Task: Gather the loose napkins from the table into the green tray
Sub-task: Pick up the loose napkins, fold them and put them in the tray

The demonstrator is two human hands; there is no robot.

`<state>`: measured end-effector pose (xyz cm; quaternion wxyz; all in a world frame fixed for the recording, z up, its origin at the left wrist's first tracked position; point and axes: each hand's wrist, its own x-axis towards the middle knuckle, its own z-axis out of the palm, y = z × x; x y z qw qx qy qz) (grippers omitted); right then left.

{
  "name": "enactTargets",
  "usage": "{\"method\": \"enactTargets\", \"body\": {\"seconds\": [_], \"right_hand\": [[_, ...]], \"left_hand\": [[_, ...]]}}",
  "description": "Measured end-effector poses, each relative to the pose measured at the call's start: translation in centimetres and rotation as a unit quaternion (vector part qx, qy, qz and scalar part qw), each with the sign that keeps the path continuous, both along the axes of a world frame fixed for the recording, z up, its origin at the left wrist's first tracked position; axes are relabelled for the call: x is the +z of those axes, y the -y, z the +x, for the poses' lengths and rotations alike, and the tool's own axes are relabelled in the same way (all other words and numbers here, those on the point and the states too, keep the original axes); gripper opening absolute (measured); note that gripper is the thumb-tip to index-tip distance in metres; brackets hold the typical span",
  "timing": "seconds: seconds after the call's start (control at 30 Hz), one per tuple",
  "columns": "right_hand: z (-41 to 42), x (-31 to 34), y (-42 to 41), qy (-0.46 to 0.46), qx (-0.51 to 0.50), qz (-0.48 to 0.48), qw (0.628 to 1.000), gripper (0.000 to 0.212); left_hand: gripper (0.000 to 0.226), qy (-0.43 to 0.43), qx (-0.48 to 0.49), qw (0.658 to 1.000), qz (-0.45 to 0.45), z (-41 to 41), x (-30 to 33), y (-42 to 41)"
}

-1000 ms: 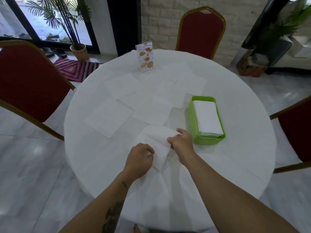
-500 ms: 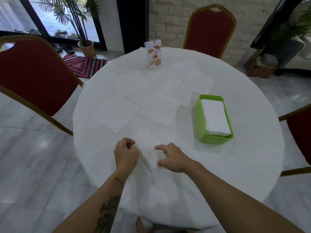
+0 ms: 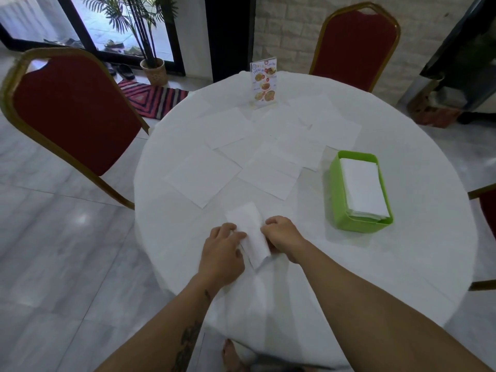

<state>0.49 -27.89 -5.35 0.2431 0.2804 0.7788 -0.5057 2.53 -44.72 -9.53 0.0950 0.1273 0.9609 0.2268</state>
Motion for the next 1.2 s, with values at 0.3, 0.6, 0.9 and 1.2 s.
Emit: {"method": "enactTargets", "body": {"seconds": [0.3,0.6,0.9,1.2], "right_hand": [[-0.1,0.1,0.7,-0.077,0.030,0.064,0.995,0.011],[-1.0,6.9,-7.8,-0.261,0.027,0.170,0.950,0.016],[-1.2,8.3,-21.2,-0.215,-0.097,0.199,0.951,0.013],[-1.6,5.2,-24.6,-0.179,-0.139,0.161,0.961,0.034]], "left_hand": [[0.045,0.038,0.049,0.997,0.043,-0.5,0.9,-0.4],[0.038,0.103,0.165,0.949,0.250,-4.5,5.5,-7.5],[0.053,0.142,0.021,0.965,0.219,-6.7,9.7,-20.0],[0.049,0.075,-0.014,0.982,0.171,-5.5,7.2,-24.6]]}}
